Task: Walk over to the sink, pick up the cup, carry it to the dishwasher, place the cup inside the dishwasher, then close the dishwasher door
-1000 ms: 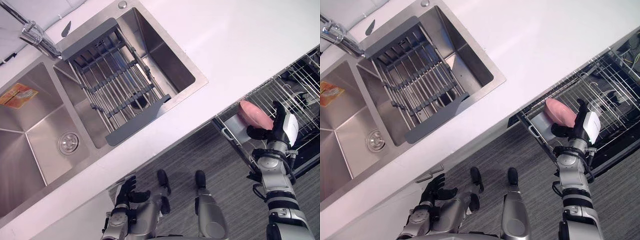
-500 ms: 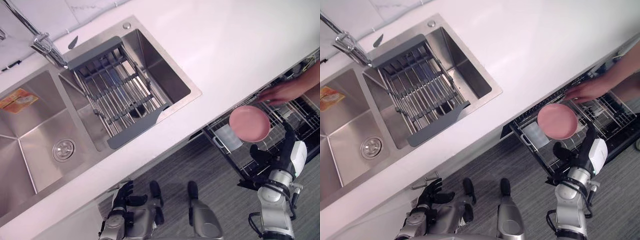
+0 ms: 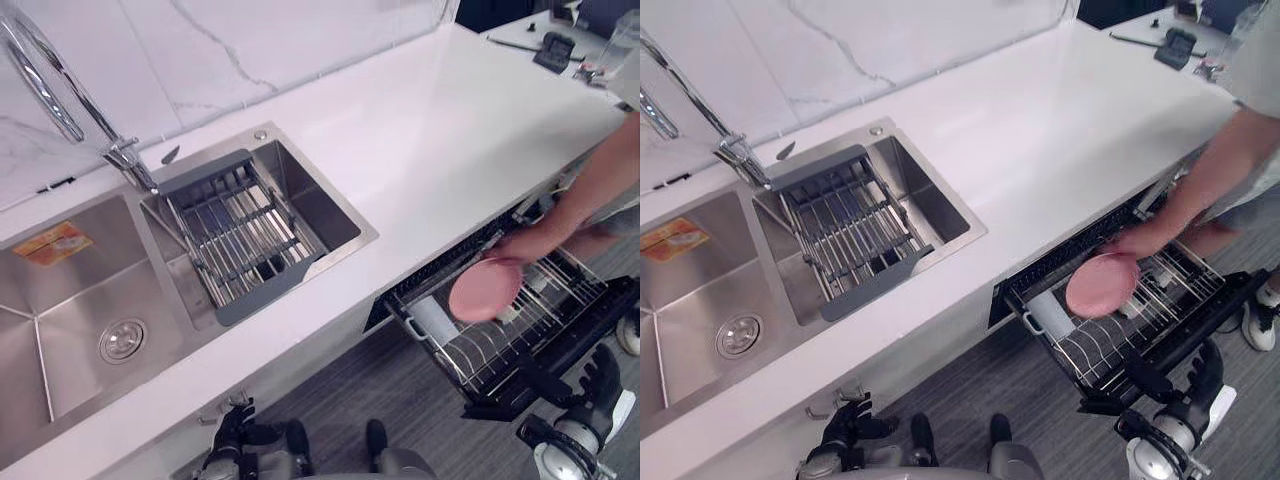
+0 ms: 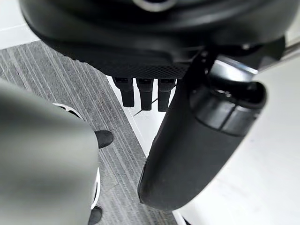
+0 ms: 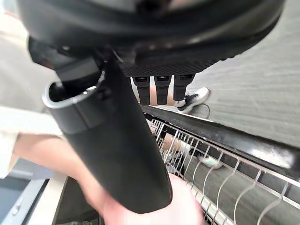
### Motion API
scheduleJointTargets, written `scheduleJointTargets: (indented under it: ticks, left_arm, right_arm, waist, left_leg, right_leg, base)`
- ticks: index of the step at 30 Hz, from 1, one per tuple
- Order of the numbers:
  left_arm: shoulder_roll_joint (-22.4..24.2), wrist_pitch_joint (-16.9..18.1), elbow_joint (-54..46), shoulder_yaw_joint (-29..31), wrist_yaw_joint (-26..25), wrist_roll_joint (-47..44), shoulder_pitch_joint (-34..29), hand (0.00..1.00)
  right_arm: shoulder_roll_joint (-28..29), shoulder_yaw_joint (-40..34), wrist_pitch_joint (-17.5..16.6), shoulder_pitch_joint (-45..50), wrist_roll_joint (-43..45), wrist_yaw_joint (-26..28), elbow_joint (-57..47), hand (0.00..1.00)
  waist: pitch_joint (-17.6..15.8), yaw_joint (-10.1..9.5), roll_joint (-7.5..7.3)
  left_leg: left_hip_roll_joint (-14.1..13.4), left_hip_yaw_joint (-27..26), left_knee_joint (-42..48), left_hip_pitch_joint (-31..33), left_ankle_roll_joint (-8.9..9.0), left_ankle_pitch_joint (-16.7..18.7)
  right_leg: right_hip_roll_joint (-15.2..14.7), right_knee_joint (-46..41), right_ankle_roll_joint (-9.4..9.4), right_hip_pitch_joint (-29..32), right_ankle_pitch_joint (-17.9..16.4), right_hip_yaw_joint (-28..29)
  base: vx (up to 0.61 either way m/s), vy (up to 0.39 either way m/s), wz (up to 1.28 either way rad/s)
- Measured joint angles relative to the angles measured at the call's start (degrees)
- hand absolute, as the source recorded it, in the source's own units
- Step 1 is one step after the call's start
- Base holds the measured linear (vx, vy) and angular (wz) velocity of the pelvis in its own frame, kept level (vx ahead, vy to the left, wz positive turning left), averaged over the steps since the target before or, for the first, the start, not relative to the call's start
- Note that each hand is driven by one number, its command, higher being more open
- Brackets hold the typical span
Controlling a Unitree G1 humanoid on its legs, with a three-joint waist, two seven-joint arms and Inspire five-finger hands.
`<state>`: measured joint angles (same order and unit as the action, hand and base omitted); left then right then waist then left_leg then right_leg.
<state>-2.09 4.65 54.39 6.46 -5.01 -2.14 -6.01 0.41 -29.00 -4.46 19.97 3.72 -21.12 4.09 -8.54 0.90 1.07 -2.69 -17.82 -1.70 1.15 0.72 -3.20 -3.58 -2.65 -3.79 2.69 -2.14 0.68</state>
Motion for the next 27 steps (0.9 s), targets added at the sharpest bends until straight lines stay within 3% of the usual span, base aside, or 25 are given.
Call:
scheduleJointTargets:
  ticks: [4, 16, 27]
  left_arm:
    - [0.34, -0.86, 0.03, 1.05, -0.01, -0.04, -1.07, 0.9]
    - [0.27, -1.99, 1.0, 1.16, -0.04, -0.08, -1.33, 0.9]
    - [-0.5, -1.9, 2.38, -1.04, 0.3, 0.54, -1.22, 0.9]
  right_arm:
    - [1.09, -0.03, -0.26, 0.4, 1.79, 1.53, 1.53, 0.9]
    - [2.11, 0.29, -0.27, -0.76, 1.5, 2.4, 4.11, 0.9]
    - [1.81, 3.94, -0.26, -1.49, -5.52, 2.97, 3.3, 0.9]
  waist:
    - [2.76, -0.04, -0.25]
    - [4.82, -0.03, -0.33]
    - [6.68, -0.02, -0.39]
  left_leg:
    - [-0.16, 0.18, -0.13, -0.14, 0.19, 0.06]
    - [-0.06, 2.09, -1.12, -1.33, 0.53, -0.09]
    - [0.73, 5.41, -3.14, -1.71, 0.59, -1.13]
  right_leg:
    - [-0.01, -0.03, 0.22, -0.08, -0.75, -0.95]
    - [0.03, 0.52, 0.52, -2.02, -0.58, -2.61]
    - [-0.24, 1.89, 0.42, -3.6, -0.72, -5.48]
  base:
    - [-0.01, -0.011, 0.03]
    - [0.02, -0.008, 0.06]
    - [0.02, -0.004, 0.14]
